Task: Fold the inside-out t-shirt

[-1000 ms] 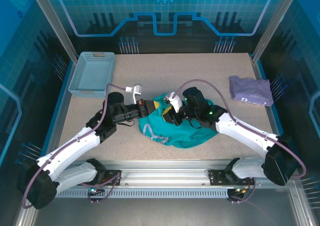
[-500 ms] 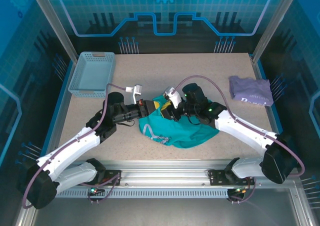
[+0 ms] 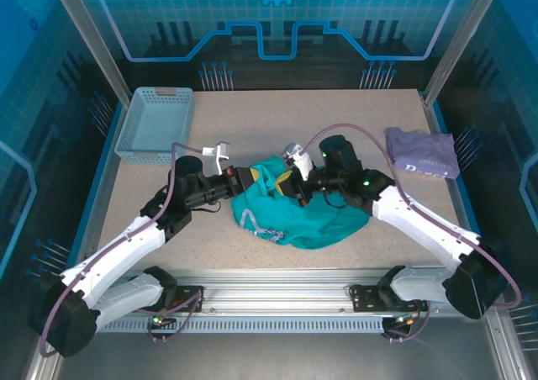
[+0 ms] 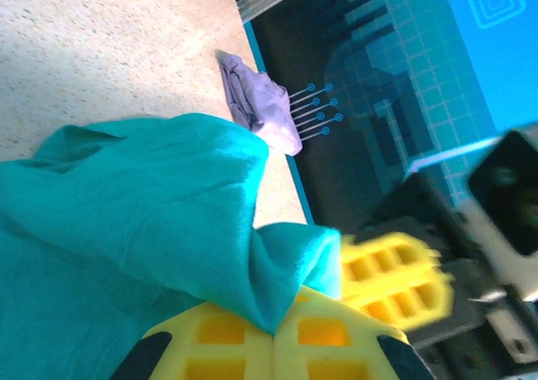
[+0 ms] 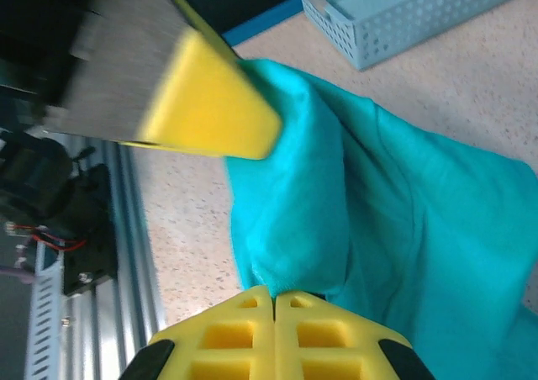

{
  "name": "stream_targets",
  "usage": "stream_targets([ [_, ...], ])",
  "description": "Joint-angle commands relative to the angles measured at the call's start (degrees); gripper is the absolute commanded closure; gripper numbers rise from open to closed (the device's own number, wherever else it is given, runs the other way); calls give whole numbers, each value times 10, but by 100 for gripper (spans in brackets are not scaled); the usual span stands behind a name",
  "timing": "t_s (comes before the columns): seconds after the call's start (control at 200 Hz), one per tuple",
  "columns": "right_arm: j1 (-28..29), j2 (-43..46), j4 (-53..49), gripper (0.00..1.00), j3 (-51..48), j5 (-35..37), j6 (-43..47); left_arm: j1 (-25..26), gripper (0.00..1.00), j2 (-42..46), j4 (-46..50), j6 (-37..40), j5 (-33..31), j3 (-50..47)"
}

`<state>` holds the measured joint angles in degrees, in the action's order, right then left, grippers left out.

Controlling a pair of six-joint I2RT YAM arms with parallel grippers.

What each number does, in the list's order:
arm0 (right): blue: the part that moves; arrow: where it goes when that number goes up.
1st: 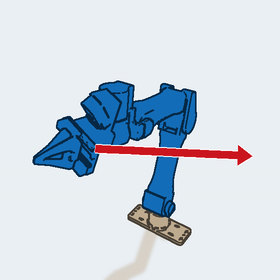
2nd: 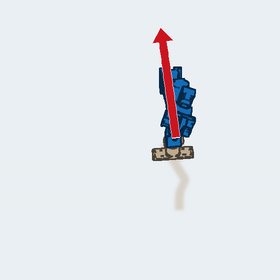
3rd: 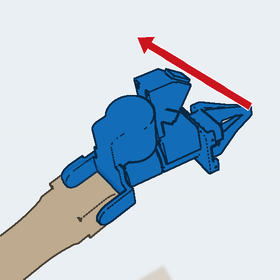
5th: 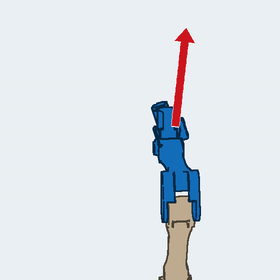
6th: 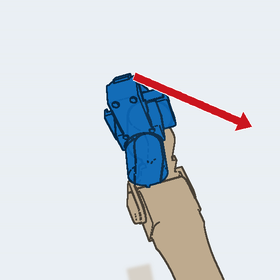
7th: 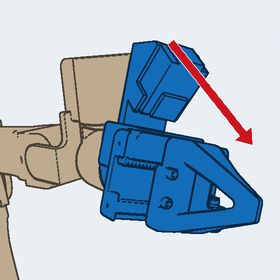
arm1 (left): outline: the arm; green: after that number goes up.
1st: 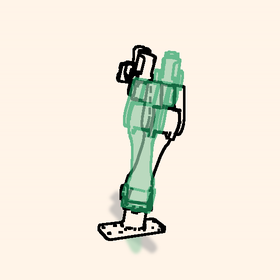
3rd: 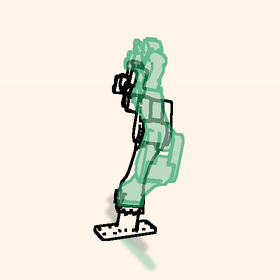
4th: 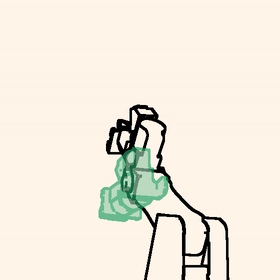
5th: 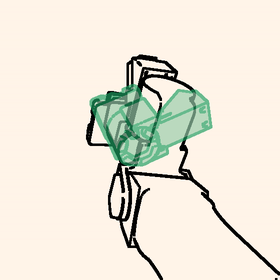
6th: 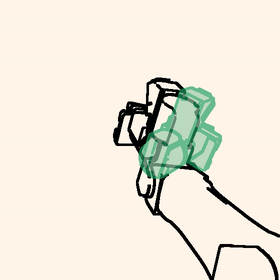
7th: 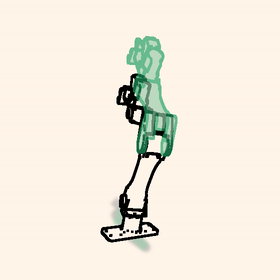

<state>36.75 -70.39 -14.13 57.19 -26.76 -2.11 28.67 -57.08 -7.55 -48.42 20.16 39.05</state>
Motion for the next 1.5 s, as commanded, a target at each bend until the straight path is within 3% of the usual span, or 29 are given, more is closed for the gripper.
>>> stream_targets([
  [0.0, -16, 28, -11, 100, 19, -89, -18, -5, 100, 4, 16, 33, -22, -4],
  [0.265, -26, -15, 85, 100, 32, -176, -143, -5, 100, -20, 44, 89, -48, 1],
  [0.475, -66, -38, 35, 100, 54, -202, -148, -4, 100, -9, 38, 165, -65, -13],
  [0.615, -94, -38, -46, 100, 82, -188, -112, -4, 100, 11, -30, 159, 18, -32],
  [0.765, -99, -40, -81, 100, 102, -127, -99, -3, 100, 18, -165, 80, 153, -38],
  [0.84, -99, -49, -72, 100, 105, -138, -106, -3, 100, 16, -265, 30, 185, -50],
  [0.915, -99, -54, -86, 100, 112, -132, -97, -3, 100, 15, -296, 7, 193, -50],
  [1.015, -104, -43, -99, 100, 115, -134, -82, -6, 100, 23, -240, 31, 151, -46],
  [1.131, -115, -18, -87, 100, 109, -184, -80, -8, 100, 36, -78, 102, 33, -26],
  [1.211, -122, -1, -58, 100, 99, -231, -96, -8, 100, 37, -45, 128, -7, -27],
  [1.376, -127, 10, 22, 100, 78, -289, -156, -7, 100, 14, -3, 156, -20, -15],
  [1.496, -128, -1, 7, 100, 84, -237, -168, -8, 100, 10, -25, 156, 21, -19],
])
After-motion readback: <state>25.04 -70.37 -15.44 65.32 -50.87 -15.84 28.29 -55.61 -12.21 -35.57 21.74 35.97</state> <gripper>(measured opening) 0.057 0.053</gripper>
